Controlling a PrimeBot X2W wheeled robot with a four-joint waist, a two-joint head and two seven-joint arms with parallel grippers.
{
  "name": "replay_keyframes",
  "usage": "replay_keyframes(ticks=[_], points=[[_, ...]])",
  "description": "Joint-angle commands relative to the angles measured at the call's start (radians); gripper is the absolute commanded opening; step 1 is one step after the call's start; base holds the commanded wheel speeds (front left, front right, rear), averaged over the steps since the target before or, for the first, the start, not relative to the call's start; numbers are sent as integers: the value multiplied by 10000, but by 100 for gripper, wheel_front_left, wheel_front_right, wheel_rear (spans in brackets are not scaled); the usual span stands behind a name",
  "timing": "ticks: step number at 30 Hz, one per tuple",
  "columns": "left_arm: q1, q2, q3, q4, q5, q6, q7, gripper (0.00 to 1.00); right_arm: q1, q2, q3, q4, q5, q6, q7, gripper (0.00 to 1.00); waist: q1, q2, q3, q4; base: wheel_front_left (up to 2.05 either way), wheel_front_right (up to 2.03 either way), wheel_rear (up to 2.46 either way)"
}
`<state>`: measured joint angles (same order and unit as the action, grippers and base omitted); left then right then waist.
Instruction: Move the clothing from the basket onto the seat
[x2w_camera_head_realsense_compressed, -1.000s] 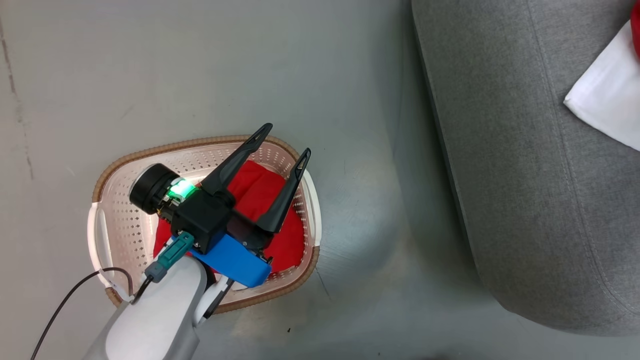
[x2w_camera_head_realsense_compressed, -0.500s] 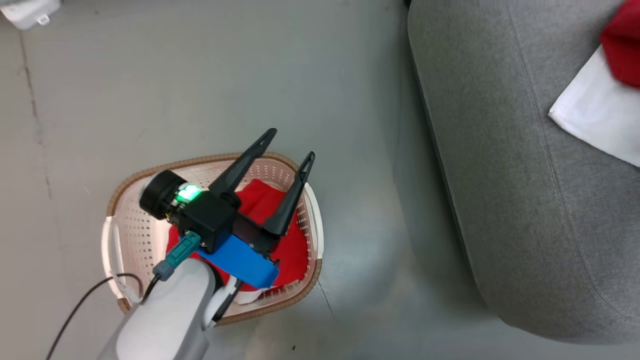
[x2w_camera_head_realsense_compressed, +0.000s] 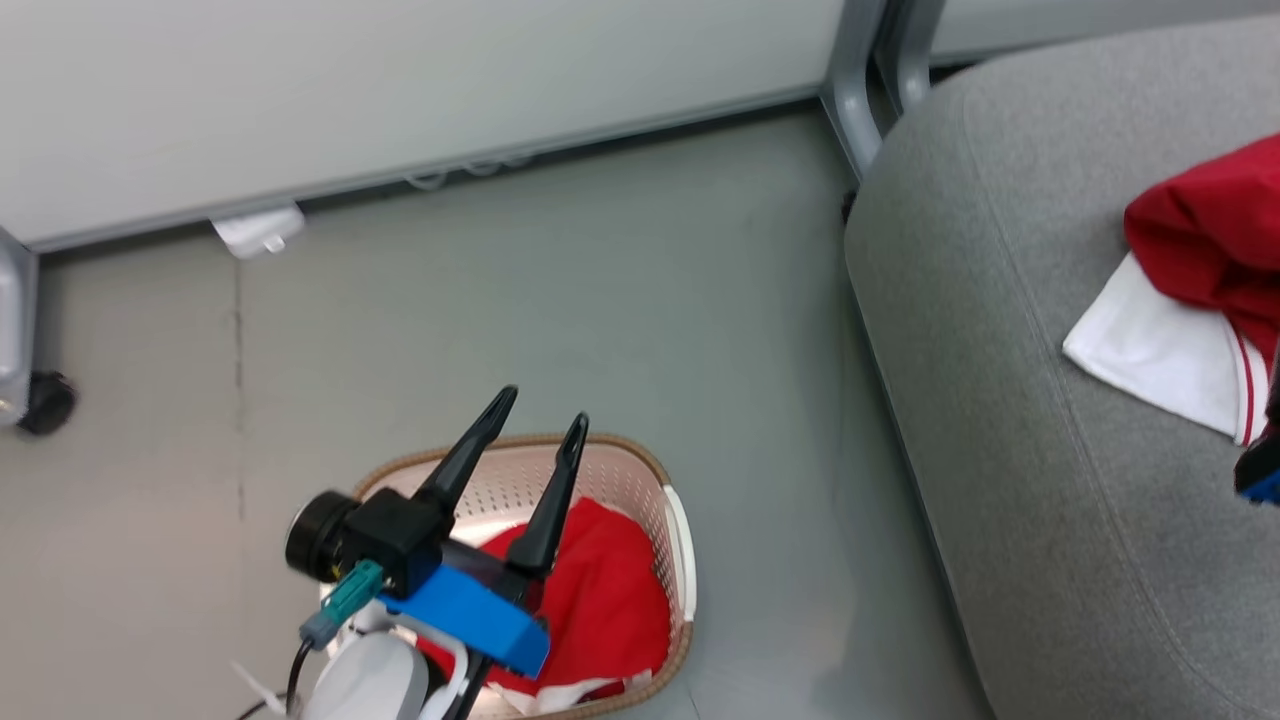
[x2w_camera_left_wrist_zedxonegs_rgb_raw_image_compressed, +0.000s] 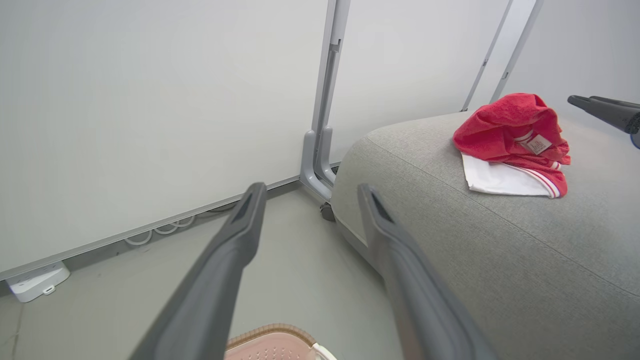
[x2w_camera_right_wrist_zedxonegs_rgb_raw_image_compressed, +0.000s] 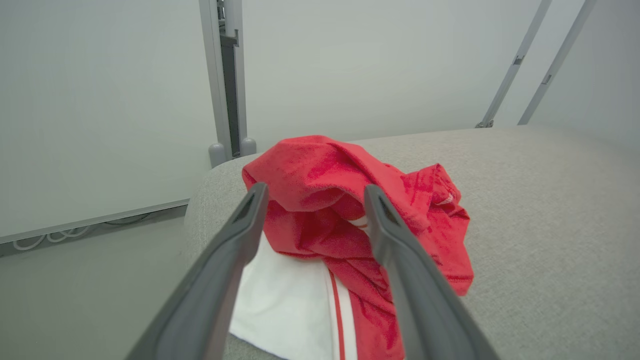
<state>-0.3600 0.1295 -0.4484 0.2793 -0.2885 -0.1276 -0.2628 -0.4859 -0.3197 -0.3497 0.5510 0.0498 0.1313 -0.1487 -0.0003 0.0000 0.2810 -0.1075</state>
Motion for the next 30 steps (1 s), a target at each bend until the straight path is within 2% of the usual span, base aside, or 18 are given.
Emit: replay_keyframes(ticks=[1,7,14,20,30], points=[[450,-33,189,59,-3,-40,-30,100,671,177,129,-539,-10,-10,-74,100,3,0,-991,473,0,0,0],[1527,-126,902,139,103,-40,-30,100,2469,1329,576,-2478,-101,-10,81,100,3,0,-1867,813,0,0,0],[2375,-258,1978,30,271,-39,-30,100,3941,2157,1304,-3843,9,-10,176,100,3,0,-2425,1187,0,0,0],[2839,-347,2755,-78,544,-39,-30,100,4721,2458,2048,-4433,65,-10,182,100,3,0,-2701,1374,0,0,0],[3217,-411,3536,-69,703,-39,-30,100,5295,2667,2496,-4679,-4,-10,83,100,3,0,-2839,1325,0,0,0]])
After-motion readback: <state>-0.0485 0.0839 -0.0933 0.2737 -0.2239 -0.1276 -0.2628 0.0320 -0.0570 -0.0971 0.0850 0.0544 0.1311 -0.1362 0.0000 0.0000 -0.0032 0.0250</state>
